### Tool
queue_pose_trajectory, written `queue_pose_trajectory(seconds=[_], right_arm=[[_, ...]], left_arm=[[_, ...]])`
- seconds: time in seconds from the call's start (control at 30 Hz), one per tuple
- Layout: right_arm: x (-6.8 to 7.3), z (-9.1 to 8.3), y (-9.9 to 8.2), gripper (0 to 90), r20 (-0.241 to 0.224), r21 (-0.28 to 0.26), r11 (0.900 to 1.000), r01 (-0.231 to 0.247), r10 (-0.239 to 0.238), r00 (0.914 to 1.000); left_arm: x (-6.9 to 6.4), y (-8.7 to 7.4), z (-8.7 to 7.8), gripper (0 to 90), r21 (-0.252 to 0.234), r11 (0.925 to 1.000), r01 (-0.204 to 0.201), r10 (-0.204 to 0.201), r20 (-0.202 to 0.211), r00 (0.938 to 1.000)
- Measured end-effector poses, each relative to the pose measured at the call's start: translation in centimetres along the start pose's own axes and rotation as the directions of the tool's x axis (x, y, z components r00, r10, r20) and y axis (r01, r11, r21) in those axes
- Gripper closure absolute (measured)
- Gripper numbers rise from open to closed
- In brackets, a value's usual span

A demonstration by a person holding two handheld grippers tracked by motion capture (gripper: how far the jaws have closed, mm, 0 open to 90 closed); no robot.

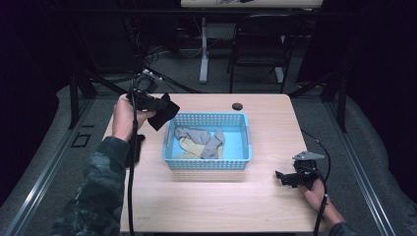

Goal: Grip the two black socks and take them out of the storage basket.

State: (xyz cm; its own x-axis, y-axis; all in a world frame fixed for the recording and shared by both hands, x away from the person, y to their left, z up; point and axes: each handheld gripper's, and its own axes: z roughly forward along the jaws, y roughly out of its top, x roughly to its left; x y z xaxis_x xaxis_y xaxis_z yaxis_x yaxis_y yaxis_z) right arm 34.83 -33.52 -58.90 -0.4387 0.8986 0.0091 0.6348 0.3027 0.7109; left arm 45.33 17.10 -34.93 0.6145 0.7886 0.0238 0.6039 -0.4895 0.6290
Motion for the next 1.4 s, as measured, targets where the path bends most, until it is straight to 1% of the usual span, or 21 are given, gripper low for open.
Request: queue_pose_trajectory(seconds=[0.2, 0.37, 0.47, 0.53, 0.6, 0.67, 0.77, 0.83, 0.9, 0.93, 1.0, 1.1, 1.13, 1.27, 1.3, 1.33, 1.4], right_arm=[[0.0, 0.0, 0.0, 0.0, 0.000, -0.001, 1.0000, 0.001, -0.001, 1.0000], [0.0, 0.0, 0.0, 0.0, 0.000, 0.000, 1.0000, 0.000, 0.000, 1.0000], [0.0, 0.0, 0.0, 0.0, 0.000, 0.001, 1.0000, 0.000, 0.000, 1.0000], [0.0, 0.0, 0.0, 0.0, 0.000, 0.001, 1.0000, 0.000, 0.000, 1.0000], [0.0, 0.0, 0.0, 0.0, 0.002, 0.001, 1.0000, 0.002, -0.002, 1.0000], [0.0, 0.0, 0.0, 0.0, 0.002, 0.004, 1.0000, 0.001, -0.001, 1.0000], [0.0, 0.0, 0.0, 0.0, 0.008, 0.005, 1.0000, 0.000, 0.000, 1.0000], [0.0, 0.0, 0.0, 0.0, 0.008, 0.005, 1.0000, 0.000, 0.000, 1.0000], [0.0, 0.0, 0.0, 0.0, 0.007, 0.006, 1.0000, 0.001, -0.001, 1.0000], [0.0, 0.0, 0.0, 0.0, 0.008, 0.004, 1.0000, 0.000, 0.000, 1.0000], [0.0, 0.0, 0.0, 0.0, 0.007, 0.005, 1.0000, 0.000, 0.000, 1.0000], [0.0, 0.0, 0.0, 0.0, 0.007, 0.006, 1.0000, 0.001, -0.002, 1.0000], [0.0, 0.0, 0.0, 0.0, 0.007, 0.006, 1.0000, 0.002, -0.002, 1.0000], [0.0, 0.0, 0.1, 0.0, 0.006, 0.006, 1.0000, 0.000, 0.000, 1.0000], [0.0, 0.0, 0.1, 0.0, 0.003, 0.008, 1.0000, 0.001, -0.001, 1.0000], [0.0, 0.0, 0.1, 0.0, 0.004, 0.008, 1.0000, 0.000, 0.000, 1.0000], [0.0, 0.0, 0.1, 0.0, 0.004, 0.009, 1.0000, 0.000, 0.000, 1.0000]], left_arm=[[1.7, -1.4, -1.1, 81.0, -0.007, 0.9990, 0.044, -0.044, -0.019, 0.9988], [3.0, -2.8, -1.7, 81.0, 0.002, 0.9971, 0.077, -0.076, -0.039, 0.9963], [4.1, -4.1, -1.9, 81.0, 0.010, 0.9940, 0.109, -0.108, -0.053, 0.9927], [4.6, -4.8, -2.0, 81.0, 0.015, 0.9922, 0.124, -0.123, -0.057, 0.9908], [5.2, -5.7, -2.0, 80.9, 0.024, 0.9893, 0.144, -0.142, -0.069, 0.9874], [5.6, -6.5, -2.0, 81.0, 0.030, 0.9865, 0.161, -0.159, -0.070, 0.9849], [6.3, -7.9, -1.8, 80.9, 0.038, 0.9810, 0.190, -0.187, -0.071, 0.9797], [6.8, -8.9, -1.4, 80.9, 0.047, 0.9757, 0.214, -0.210, -0.073, 0.9750], [7.1, -9.6, -1.0, 81.0, 0.062, 0.9714, 0.229, -0.224, -0.078, 0.9714], [7.4, -10.3, -0.5, 80.9, 0.072, 0.9677, 0.242, -0.236, -0.080, 0.9684], [7.6, -10.9, 0.0, 80.9, 0.085, 0.9631, 0.255, -0.249, -0.080, 0.9652], [8.1, -12.1, 1.2, 80.9, 0.102, 0.9531, 0.285, -0.278, -0.076, 0.9574], [8.2, -12.4, 1.5, 80.9, 0.107, 0.9516, 0.288, -0.281, -0.075, 0.9567], [8.6, -13.9, 3.6, 80.4, 0.137, 0.9386, 0.317, -0.310, -0.073, 0.9481], [8.7, -14.3, 4.1, 80.1, 0.140, 0.9355, 0.324, -0.317, -0.074, 0.9456], [8.8, -14.7, 4.6, 79.7, 0.144, 0.9312, 0.335, -0.326, -0.080, 0.9418], [9.0, -15.3, 5.4, 79.0, 0.149, 0.9268, 0.345, -0.337, -0.075, 0.9384]])
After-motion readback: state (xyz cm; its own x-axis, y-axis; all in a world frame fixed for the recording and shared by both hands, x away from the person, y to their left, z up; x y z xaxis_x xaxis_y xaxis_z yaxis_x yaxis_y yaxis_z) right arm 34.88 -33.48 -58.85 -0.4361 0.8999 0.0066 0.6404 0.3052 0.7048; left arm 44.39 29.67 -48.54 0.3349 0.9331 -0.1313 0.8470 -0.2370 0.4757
